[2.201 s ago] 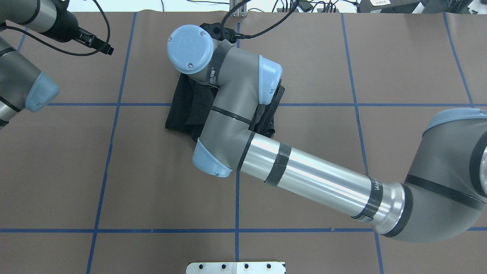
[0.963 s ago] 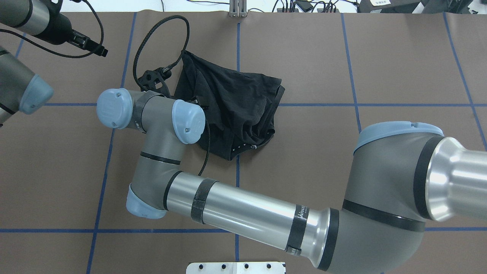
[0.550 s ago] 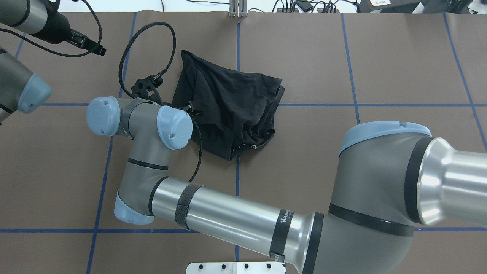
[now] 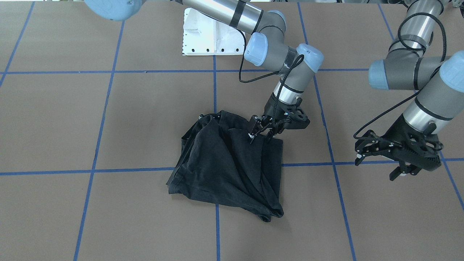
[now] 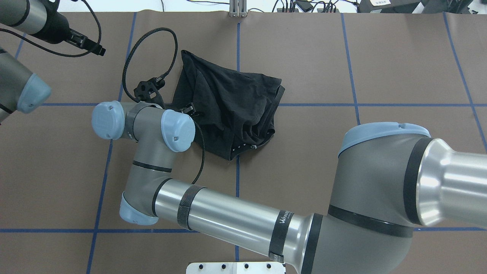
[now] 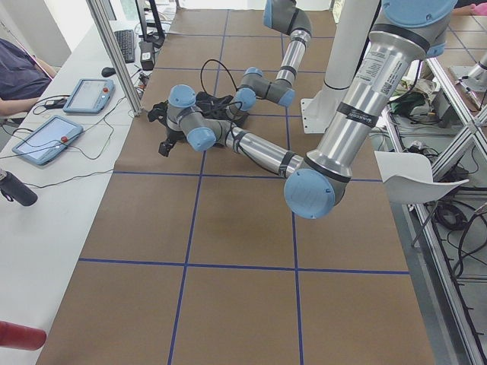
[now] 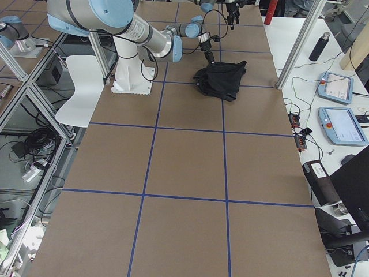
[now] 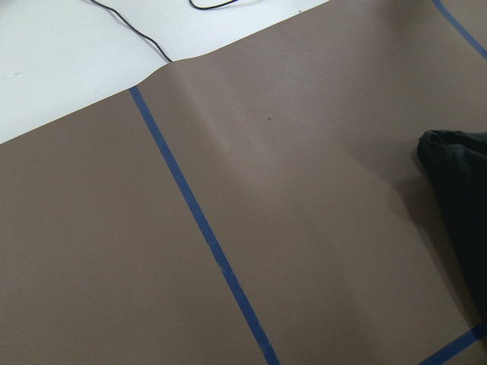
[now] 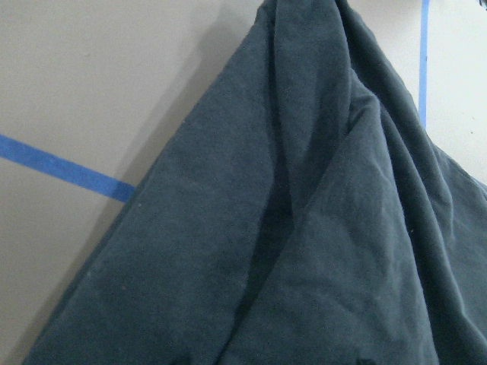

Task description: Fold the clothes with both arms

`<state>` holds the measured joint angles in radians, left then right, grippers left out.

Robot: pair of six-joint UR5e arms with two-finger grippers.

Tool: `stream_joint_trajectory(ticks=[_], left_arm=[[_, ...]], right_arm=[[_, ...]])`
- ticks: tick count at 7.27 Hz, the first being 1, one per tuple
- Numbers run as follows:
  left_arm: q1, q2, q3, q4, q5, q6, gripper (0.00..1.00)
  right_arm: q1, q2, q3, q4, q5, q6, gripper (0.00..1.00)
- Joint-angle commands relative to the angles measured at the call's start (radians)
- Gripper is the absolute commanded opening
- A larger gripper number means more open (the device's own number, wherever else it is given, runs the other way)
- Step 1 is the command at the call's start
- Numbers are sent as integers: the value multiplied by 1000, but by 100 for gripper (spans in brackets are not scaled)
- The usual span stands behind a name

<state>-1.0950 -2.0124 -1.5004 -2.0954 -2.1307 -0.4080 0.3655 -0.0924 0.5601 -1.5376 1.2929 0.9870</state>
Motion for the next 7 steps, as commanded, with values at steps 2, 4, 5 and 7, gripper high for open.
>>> stream_joint_trajectory(ticks=[2,4,5,7], left_arm=[[-3,1,0,0,0,0,100],[-3,3,0,0,0,0,100],[-3,3,0,0,0,0,100],[-3,4,0,-2,0,0,100]], right_arm=[[-5,8,-11,24,-1,9,73],[-16,8,-11,22,-3,9,66],[-22,7,-11,19,-3,9,66],[-22,5,-11,-11,-4,-1,57]])
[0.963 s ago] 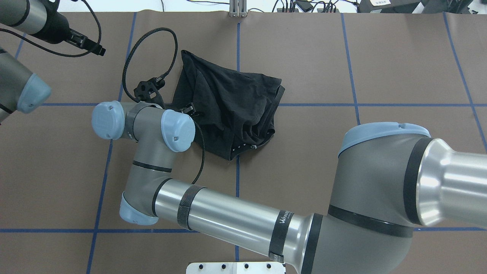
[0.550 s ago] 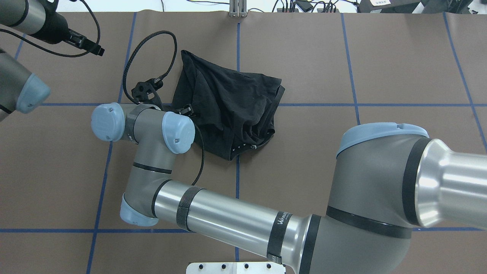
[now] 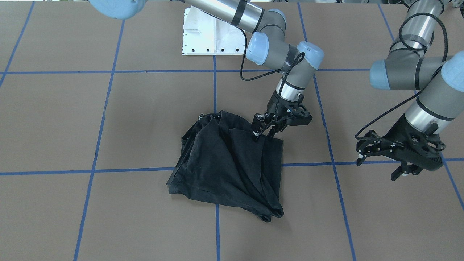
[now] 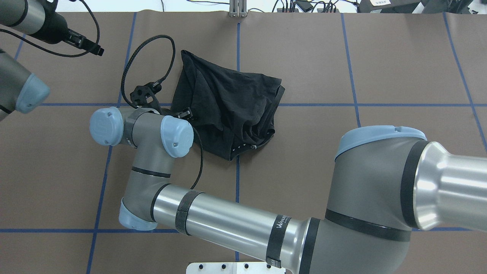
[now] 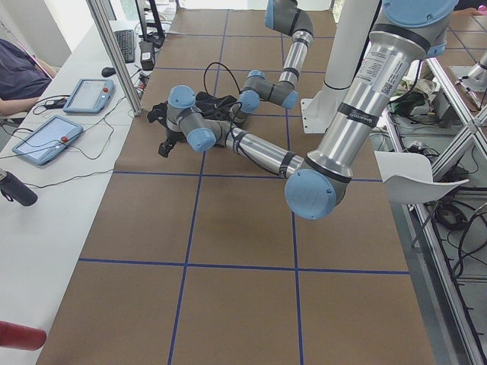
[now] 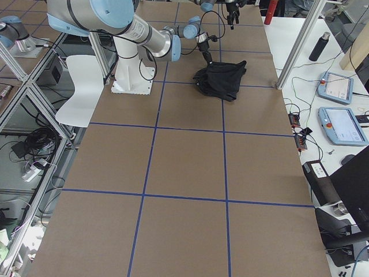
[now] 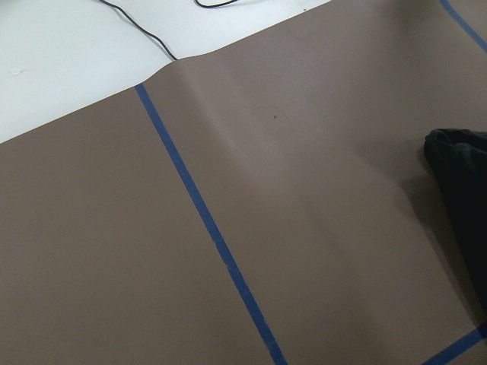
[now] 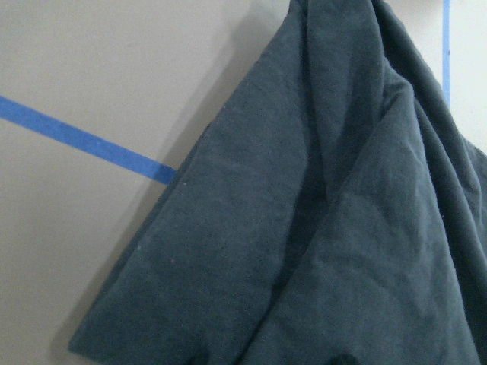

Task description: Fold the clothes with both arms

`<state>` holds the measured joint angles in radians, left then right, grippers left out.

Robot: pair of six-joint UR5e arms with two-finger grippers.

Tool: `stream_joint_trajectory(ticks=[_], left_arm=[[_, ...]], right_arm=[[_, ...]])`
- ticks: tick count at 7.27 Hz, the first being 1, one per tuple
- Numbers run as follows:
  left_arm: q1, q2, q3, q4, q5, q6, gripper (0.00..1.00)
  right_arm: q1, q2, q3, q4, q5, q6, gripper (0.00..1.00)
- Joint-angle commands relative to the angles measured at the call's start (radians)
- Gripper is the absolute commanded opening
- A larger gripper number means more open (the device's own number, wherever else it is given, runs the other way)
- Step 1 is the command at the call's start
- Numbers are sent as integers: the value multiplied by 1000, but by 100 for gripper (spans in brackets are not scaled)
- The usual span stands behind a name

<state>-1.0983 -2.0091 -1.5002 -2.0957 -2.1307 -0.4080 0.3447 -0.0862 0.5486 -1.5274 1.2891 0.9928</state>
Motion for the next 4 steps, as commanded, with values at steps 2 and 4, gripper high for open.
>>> stream_joint_trajectory(ticks=[2,4], left_arm=[[0,1,0,-1,0,0,100],[0,6,0,-1,0,0,100]], right_arm=[[3,-1,1,-23,-11,-16,47],[17,-1,2,-28,-11,-35,6]])
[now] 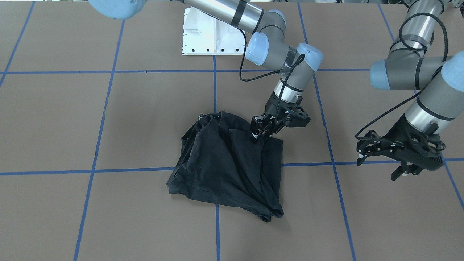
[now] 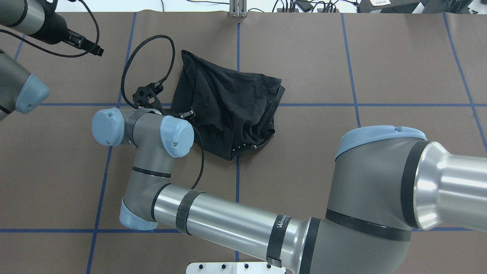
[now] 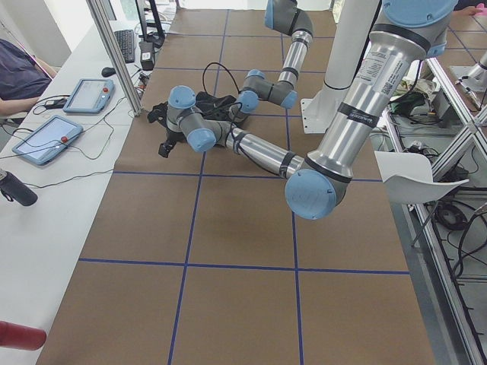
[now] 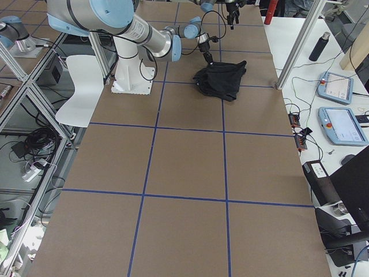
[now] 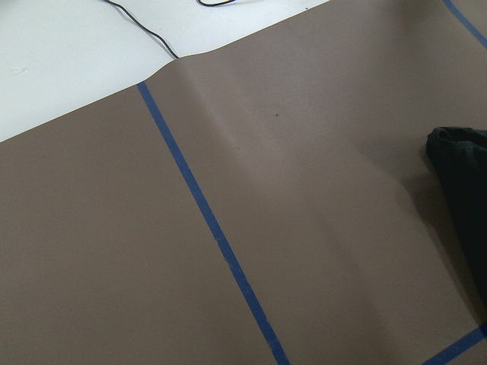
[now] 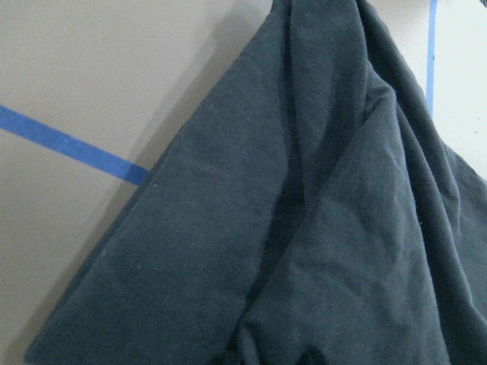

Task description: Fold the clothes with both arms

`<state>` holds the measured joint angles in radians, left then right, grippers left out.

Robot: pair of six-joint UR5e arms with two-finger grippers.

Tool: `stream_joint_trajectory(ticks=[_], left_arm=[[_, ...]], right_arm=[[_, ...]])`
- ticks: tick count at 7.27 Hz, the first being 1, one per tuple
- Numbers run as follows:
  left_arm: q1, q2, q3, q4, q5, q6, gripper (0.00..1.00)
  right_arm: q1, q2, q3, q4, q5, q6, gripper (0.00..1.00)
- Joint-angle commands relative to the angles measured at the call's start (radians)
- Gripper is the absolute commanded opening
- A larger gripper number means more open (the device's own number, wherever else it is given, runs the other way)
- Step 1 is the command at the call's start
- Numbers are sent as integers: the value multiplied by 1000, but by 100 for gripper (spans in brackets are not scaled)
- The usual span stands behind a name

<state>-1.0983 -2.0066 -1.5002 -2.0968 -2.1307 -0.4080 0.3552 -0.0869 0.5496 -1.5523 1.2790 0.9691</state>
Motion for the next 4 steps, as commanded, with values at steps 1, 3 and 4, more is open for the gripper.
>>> stream_joint_trajectory(ticks=[1,3,4], left_arm=[[0,3,-2,0,0,0,100],[0,3,-2,0,0,0,100],[0,3,-2,0,0,-2,100]], right_arm=[[14,-1,9,-8,0,-15,0],[36,-5,100,-72,9,-18,0],[48,-16,189,-153,17,-57,0]])
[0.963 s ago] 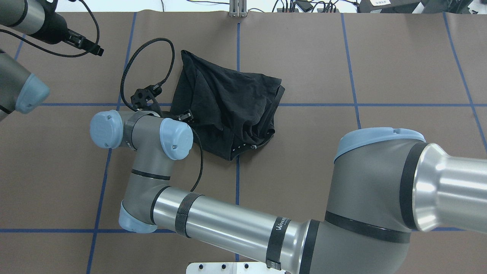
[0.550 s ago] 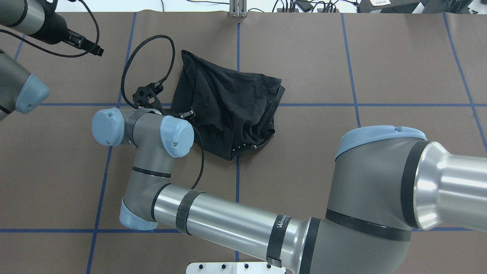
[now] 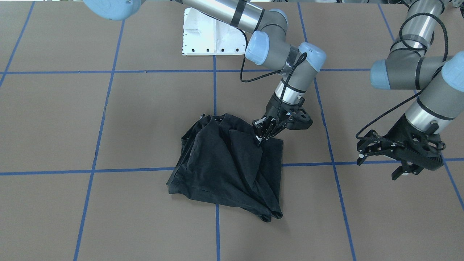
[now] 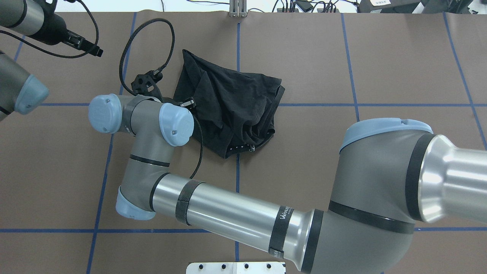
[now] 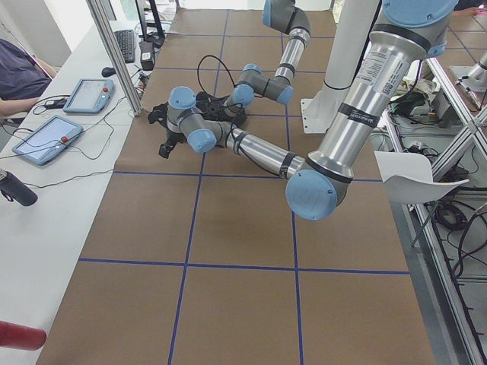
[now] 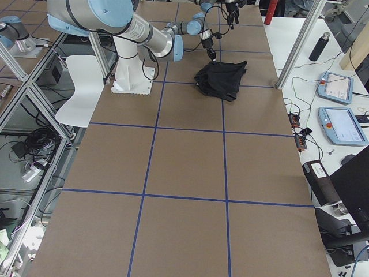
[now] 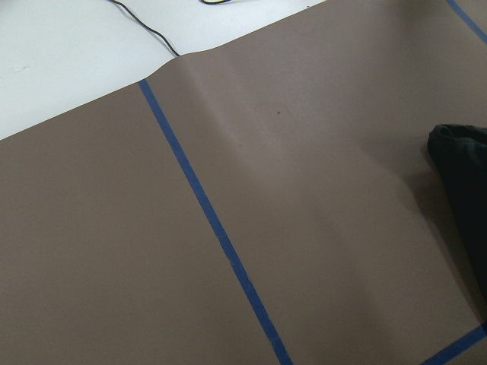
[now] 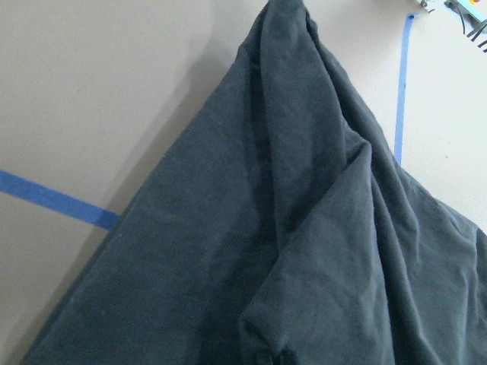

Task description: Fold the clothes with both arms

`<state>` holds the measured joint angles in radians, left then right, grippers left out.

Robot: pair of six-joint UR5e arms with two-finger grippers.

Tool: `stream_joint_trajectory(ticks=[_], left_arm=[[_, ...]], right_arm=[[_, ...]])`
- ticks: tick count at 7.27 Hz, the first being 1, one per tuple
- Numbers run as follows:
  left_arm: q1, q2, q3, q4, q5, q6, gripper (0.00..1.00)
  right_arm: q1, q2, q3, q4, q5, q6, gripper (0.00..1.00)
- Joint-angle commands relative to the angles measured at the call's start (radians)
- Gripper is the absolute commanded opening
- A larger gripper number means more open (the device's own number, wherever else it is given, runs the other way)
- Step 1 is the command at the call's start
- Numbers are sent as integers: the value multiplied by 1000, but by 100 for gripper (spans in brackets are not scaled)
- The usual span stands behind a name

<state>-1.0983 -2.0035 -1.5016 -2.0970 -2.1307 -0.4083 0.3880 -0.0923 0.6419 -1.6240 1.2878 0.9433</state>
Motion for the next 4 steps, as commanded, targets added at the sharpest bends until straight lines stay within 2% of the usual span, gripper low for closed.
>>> stream_joint_trajectory(ticks=[1,2,3,4], left_arm=[[0,0,0,0,0,-1,100],[0,2,0,-3,0,-3,100],[0,2,0,-3,0,-3,100],[0,2,-2,-3,0,-3,100]], right_arm=[[43,-47,166,-105,34,-64,0],[69,-137,276,-105,44,-99,0],[106,-262,430,-105,44,-179,0],[159,-349,526,-103,54,-271,0]])
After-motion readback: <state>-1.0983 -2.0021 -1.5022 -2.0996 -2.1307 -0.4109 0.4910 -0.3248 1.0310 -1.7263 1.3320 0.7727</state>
